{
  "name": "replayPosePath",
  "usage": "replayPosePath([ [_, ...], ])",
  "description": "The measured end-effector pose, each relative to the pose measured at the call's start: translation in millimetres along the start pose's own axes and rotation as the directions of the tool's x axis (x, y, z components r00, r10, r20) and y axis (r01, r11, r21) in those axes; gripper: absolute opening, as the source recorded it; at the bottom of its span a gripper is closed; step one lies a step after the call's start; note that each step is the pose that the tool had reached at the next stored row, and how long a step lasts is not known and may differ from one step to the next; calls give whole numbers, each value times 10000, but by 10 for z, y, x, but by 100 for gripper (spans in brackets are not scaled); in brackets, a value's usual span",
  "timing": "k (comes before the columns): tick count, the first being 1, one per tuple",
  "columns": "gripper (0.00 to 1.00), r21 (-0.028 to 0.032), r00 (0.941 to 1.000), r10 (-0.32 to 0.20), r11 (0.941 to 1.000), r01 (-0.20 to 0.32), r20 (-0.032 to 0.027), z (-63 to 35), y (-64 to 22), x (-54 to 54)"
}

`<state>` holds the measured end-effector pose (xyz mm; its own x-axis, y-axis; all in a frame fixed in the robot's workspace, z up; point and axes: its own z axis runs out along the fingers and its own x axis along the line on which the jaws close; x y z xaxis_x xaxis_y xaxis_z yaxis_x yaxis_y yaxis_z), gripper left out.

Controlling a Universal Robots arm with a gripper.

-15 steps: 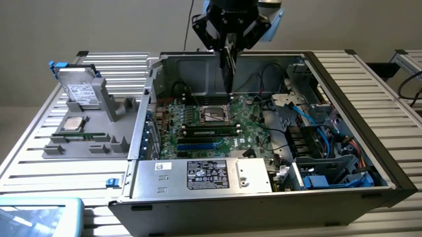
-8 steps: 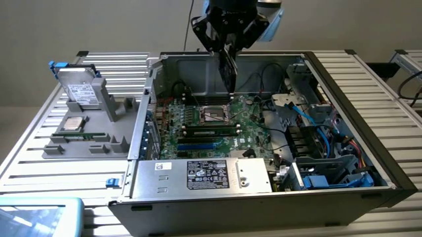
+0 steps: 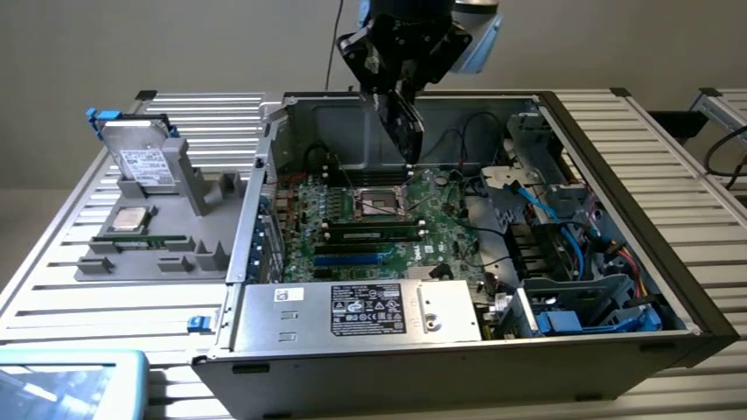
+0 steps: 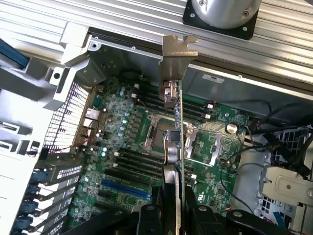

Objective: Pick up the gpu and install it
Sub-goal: 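Insert the gpu into the slot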

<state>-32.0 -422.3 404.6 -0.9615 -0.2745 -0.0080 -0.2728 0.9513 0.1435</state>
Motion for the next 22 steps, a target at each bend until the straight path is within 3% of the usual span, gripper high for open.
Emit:
replayPosePath([
  [5,29,-31,9958,-905,9959,905,-124,1,0,0],
  [11,29,-62,9801,-1968,9805,1967,-278,0,0,0],
  [16,29,-101,9578,-2846,9586,2844,-403,0,0,-1],
  [22,29,-160,9210,-3856,9226,3853,-547,0,-1,-2],
])
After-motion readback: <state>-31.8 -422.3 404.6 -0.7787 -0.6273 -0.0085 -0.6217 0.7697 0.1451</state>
